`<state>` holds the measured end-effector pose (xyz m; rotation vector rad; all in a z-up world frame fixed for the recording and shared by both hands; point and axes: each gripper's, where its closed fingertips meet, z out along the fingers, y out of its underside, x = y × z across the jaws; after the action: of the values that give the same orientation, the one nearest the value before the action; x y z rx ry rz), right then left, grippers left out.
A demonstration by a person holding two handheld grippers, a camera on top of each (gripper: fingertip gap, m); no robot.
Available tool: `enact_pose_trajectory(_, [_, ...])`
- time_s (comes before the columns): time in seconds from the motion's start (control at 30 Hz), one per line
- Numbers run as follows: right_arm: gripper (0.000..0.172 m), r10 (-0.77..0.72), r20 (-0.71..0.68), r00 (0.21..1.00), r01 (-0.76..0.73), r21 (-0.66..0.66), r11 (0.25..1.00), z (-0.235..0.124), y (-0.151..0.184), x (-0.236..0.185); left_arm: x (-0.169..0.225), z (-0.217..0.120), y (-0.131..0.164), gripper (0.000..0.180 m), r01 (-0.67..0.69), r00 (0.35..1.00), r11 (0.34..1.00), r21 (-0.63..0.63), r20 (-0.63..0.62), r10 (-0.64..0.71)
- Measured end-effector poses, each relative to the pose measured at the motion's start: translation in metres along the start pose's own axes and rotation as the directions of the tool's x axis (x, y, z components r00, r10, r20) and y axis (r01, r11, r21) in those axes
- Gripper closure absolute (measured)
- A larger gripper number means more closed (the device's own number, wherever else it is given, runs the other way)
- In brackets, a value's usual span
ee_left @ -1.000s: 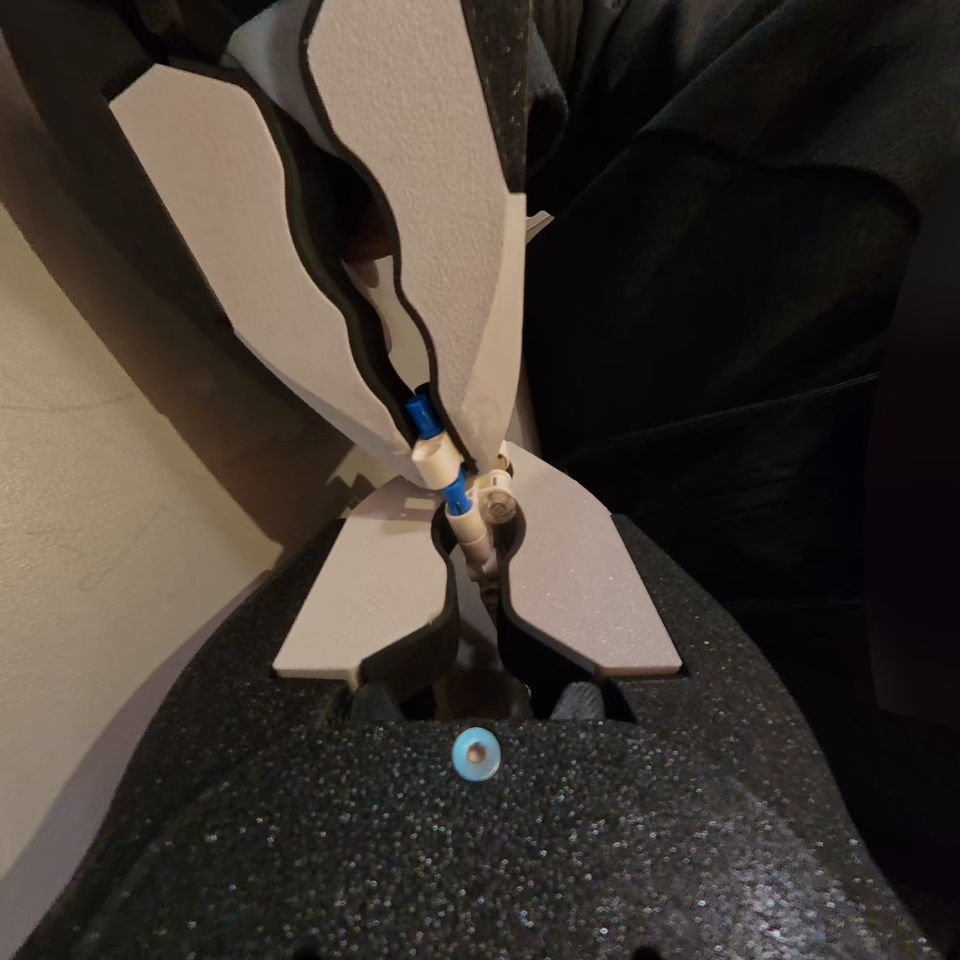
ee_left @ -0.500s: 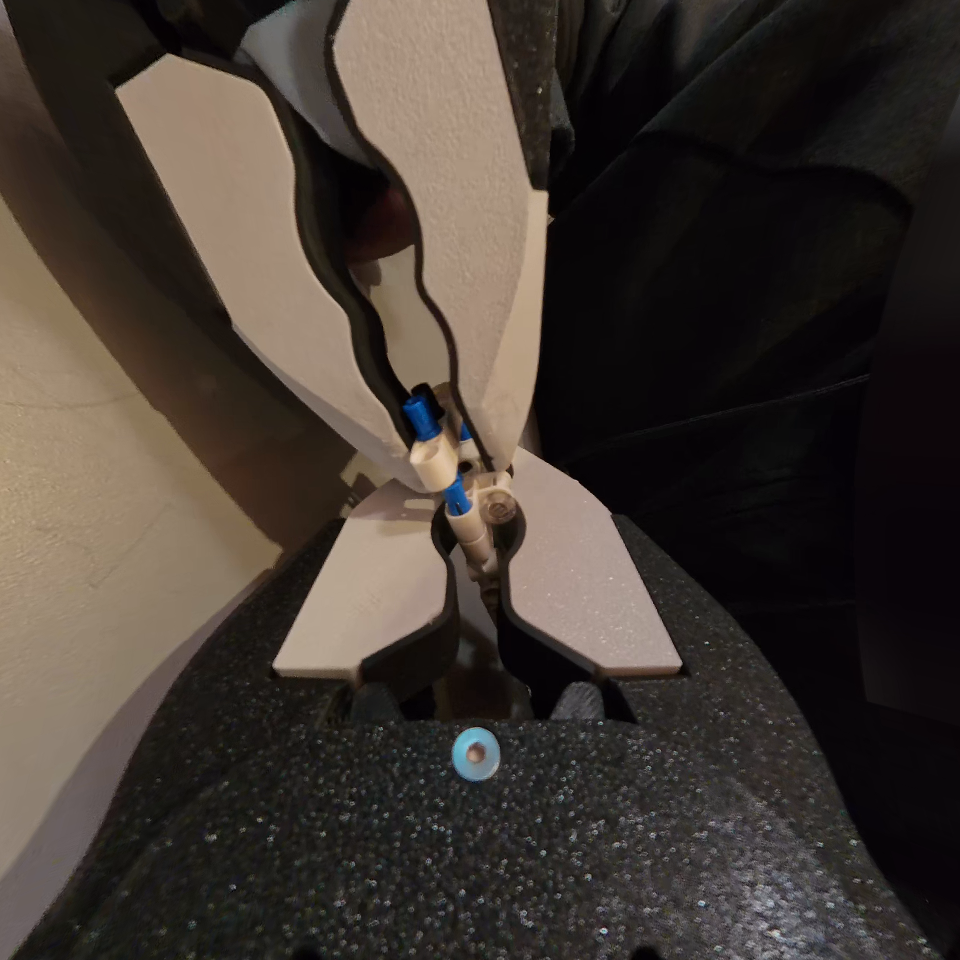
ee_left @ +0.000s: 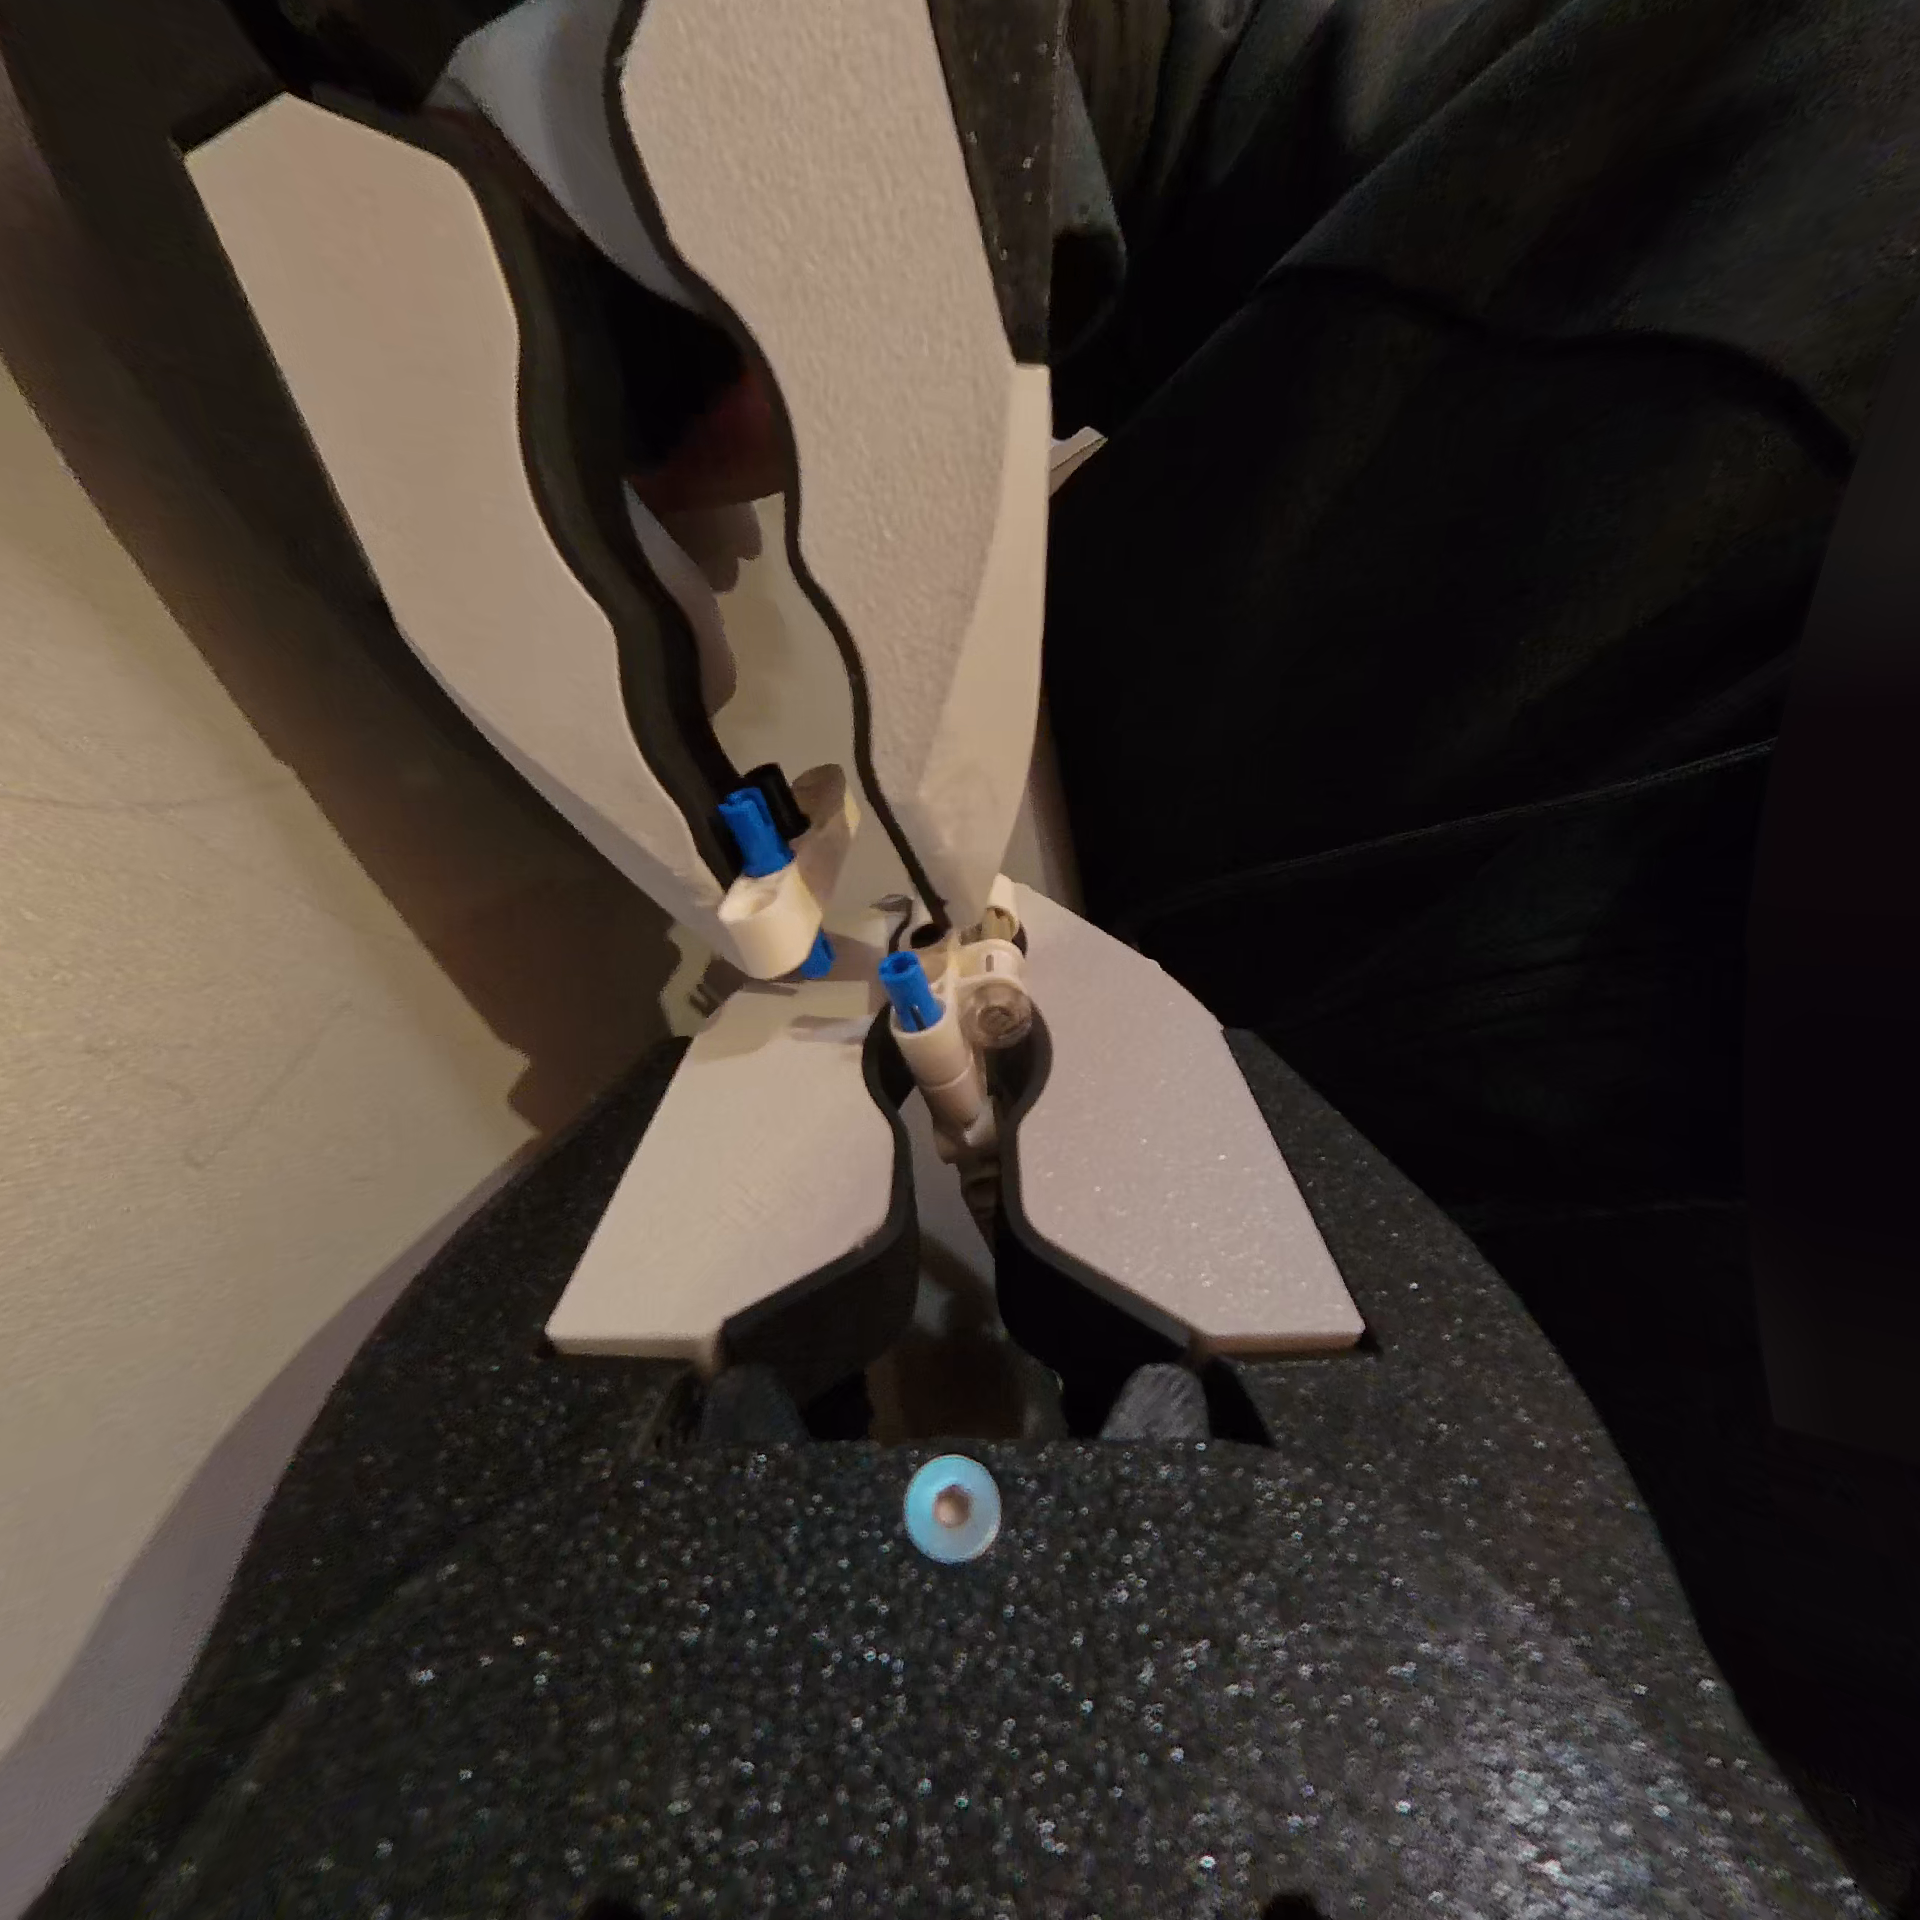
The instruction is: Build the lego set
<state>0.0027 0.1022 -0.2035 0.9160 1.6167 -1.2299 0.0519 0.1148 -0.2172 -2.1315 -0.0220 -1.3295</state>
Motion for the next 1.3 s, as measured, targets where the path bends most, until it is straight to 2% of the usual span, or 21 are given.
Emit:
enact_pose_trajectory(0.2, [0.151,0.023,-0.016,1.000,-0.023,0.011,1.000,-0.005,0.000,0.004,-0.002,0.000,0.000,0.170,0.006,1.000,1.000,0.000,0.005,-0.006])
enact_pose_trajectory(0.33, [0.158,0.013,-0.037,0.999,-0.012,0.030,0.999,-0.012,-0.002,0.006,-0.002,0.000,0.000,0.170,0.007,1.000,1.000,0.001,0.005,-0.007])
enact_pose_trajectory(0.47, [0.164,-0.052,-0.172,0.984,0.053,0.000,0.999,-0.015,-0.001,0.017,-0.003,0.000,0.001,0.170,0.010,1.000,1.000,0.001,0.005,-0.010])
enact_pose_trajectory(0.57, [0.164,-0.102,-0.320,0.942,0.091,-0.048,0.995,-0.018,0.003,0.034,-0.003,0.000,0.001,0.170,0.010,1.000,1.000,0.001,0.005,-0.010])
enact_pose_trajectory(0.63, [0.164,-0.150,-0.362,0.920,0.132,-0.075,0.988,-0.019,0.004,0.035,-0.003,0.000,0.001,0.170,0.010,1.000,1.000,0.001,0.005,-0.010])
enact_pose_trajectory(0.73, [0.164,-0.282,-0.525,0.803,0.224,-0.173,0.959,-0.028,0.004,0.047,-0.004,0.000,0.000,0.170,0.009,1.000,1.000,0.001,0.005,-0.009])
enact_pose_trajectory(0.8, [0.164,-0.385,-0.641,0.664,0.267,-0.278,0.923,-0.040,0.005,0.058,-0.004,0.000,0.000,0.170,0.009,1.000,1.000,0.001,0.005,-0.009])
enact_pose_trajectory(0.9, [0.164,-0.508,-0.714,0.481,0.298,-0.412,0.861,-0.052,0.005,0.063,-0.004,0.000,0.000,0.170,0.008,1.000,1.000,0.001,0.006,-0.008])
enact_pose_trajectory(0.97, [0.164,-0.544,-0.732,0.410,0.289,-0.462,0.839,-0.057,0.005,0.065,-0.003,0.001,0.000,0.170,0.008,1.000,1.000,0.001,0.006,-0.008])
enact_pose_trajectory(1.07, [0.164,-0.561,-0.742,0.366,0.279,-0.488,0.827,-0.060,0.005,0.066,-0.003,0.001,0.000,0.169,0.005,1.000,1.000,0.001,0.007,-0.005])
enact_pose_trajectory(1.3, [0.164,-0.567,-0.749,0.344,0.249,-0.509,0.824,-0.063,0.007,0.066,-0.002,0.002,0.000,0.169,0.001,1.000,1.000,-0.002,0.008,-0.001])
